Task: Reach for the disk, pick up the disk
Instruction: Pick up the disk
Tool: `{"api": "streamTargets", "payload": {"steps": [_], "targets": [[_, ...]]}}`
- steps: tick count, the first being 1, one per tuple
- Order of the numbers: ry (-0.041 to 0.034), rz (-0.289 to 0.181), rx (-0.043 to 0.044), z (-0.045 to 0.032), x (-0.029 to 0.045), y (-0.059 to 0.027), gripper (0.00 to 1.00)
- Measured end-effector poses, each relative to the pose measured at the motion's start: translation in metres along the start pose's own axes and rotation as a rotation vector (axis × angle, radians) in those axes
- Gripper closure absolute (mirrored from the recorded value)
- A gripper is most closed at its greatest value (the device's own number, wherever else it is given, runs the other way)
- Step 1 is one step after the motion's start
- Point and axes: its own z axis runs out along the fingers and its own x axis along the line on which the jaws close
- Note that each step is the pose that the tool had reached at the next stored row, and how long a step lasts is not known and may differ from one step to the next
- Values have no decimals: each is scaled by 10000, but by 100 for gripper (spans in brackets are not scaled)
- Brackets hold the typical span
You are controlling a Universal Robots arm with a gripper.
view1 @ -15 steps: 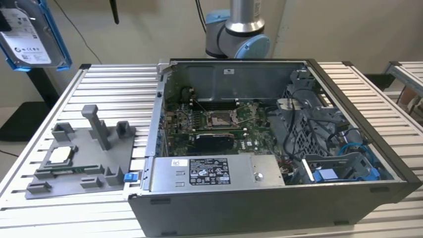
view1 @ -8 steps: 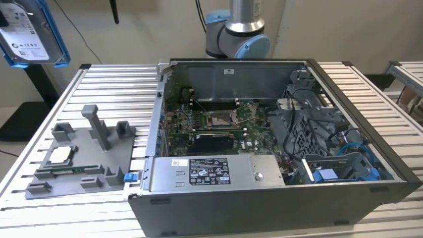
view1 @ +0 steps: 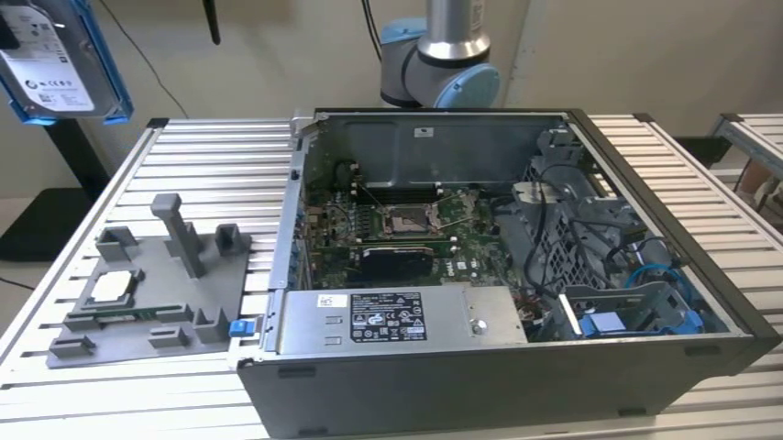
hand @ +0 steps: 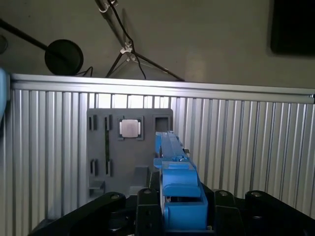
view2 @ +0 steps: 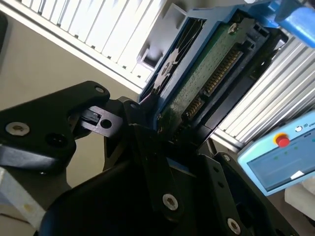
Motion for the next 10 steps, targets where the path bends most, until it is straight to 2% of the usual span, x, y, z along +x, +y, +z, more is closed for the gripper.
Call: {"api": "streamTargets", "payload": {"steps": [4,10], "targets": [[-1,0,0,0,2,-70,100],[-1,1,0,0,7,-222,100]]}}
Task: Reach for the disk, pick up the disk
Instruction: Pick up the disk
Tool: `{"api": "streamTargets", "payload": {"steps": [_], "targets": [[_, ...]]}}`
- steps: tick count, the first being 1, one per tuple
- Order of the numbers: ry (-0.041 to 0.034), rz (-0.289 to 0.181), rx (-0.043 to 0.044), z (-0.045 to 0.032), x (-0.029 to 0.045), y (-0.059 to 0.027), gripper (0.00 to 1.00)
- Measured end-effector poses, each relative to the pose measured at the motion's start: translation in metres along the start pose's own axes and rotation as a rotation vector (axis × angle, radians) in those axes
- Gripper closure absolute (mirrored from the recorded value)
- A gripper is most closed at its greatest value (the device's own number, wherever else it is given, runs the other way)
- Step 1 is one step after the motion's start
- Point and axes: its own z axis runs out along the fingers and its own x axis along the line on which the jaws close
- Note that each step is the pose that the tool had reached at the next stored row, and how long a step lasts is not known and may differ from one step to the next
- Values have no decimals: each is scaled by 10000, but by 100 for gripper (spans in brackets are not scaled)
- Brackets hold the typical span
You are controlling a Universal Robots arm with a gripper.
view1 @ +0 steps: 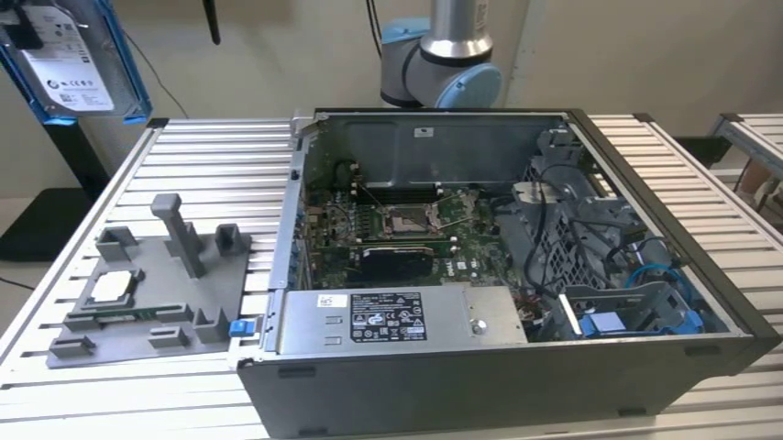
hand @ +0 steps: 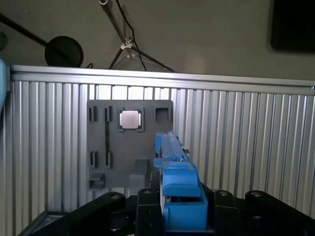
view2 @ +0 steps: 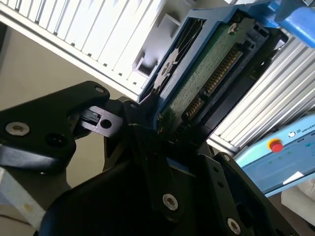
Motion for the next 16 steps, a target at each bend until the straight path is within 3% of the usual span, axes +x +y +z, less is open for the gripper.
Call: {"api": "streamTargets", "payload": {"steps": [16], "targets": [[0,0,-5,0,20,-648,100]]}}
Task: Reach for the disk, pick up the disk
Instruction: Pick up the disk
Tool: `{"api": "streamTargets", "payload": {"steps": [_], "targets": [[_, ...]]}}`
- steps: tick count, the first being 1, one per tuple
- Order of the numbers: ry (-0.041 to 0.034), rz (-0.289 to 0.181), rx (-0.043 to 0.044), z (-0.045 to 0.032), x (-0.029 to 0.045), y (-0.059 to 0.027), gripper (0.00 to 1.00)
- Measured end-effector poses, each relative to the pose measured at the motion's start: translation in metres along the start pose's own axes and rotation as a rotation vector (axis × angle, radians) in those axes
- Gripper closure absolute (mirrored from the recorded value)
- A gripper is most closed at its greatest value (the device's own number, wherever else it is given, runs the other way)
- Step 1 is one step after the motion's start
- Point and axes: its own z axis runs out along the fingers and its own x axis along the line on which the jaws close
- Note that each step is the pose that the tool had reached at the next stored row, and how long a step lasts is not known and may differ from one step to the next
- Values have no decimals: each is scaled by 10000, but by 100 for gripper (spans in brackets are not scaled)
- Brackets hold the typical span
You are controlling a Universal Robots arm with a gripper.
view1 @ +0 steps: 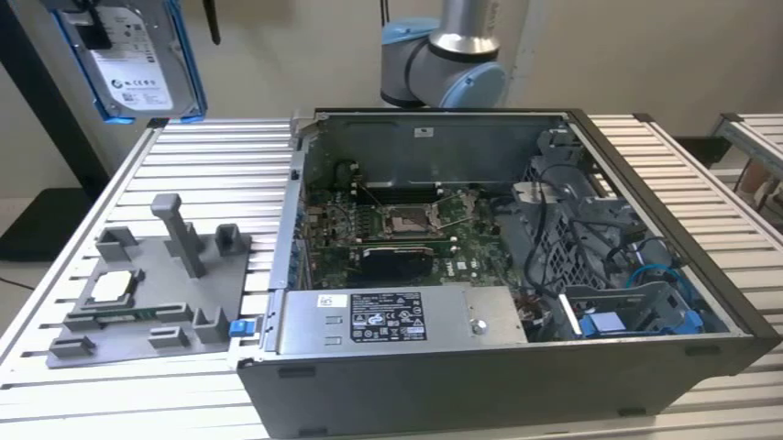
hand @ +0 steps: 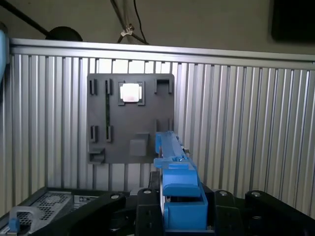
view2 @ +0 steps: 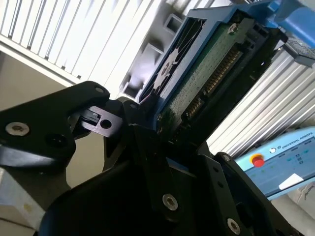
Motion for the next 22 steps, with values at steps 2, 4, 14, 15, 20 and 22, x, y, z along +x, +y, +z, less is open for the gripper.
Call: {"api": "streamTargets", "payload": {"steps": [2,4,14,15,20,22], "targets": [[0,0,-2,0,2,-85,100],[0,1,-2,0,5,-171,100],[0,1,-4,1,17,-577,100],[0,0,-4,1,18,-616,100],[0,0,-5,1,24,-810,100],[0,1,-5,1,26,-885,100]]}}
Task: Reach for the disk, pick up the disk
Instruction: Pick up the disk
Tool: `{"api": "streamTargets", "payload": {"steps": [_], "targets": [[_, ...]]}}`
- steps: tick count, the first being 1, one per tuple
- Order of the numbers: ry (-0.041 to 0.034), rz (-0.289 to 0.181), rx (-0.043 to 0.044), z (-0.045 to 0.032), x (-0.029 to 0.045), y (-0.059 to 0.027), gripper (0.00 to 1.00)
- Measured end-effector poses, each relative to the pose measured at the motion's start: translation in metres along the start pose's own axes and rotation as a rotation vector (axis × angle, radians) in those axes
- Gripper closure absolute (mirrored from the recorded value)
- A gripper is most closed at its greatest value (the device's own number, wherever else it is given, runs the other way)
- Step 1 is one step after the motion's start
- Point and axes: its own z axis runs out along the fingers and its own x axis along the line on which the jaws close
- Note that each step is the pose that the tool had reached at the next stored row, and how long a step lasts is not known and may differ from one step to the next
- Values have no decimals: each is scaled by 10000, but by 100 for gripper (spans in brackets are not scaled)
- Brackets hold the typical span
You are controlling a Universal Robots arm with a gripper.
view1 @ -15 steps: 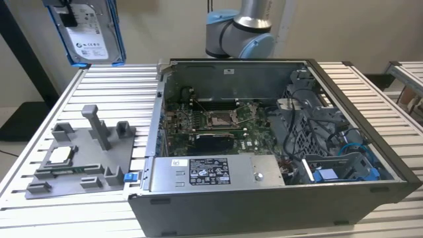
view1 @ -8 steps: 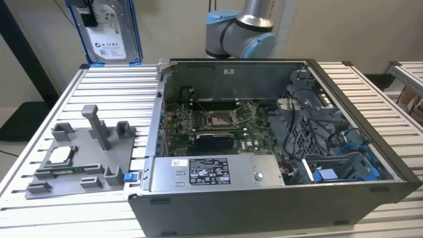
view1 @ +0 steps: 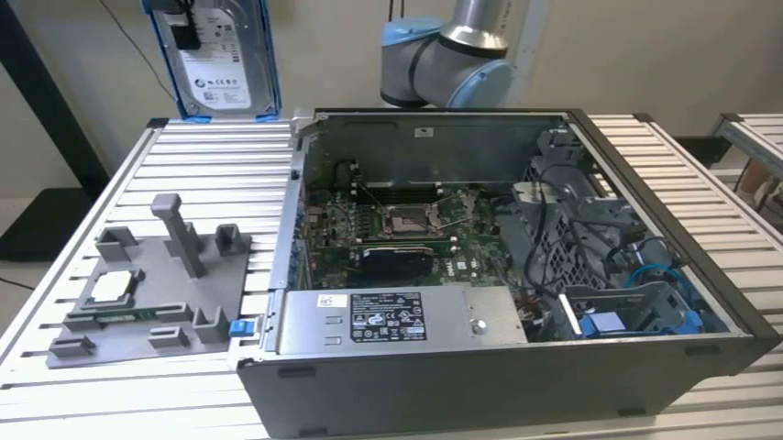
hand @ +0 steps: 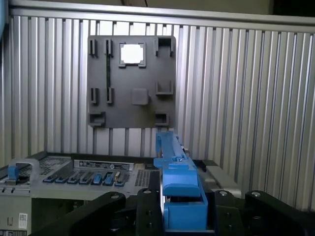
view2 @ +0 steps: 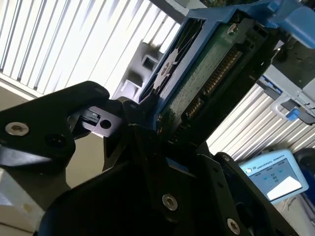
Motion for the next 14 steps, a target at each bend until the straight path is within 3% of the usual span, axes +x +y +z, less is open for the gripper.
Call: {"api": "streamTargets", "payload": {"steps": [14], "targets": [[0,-1,0,0,15,-520,100]]}}
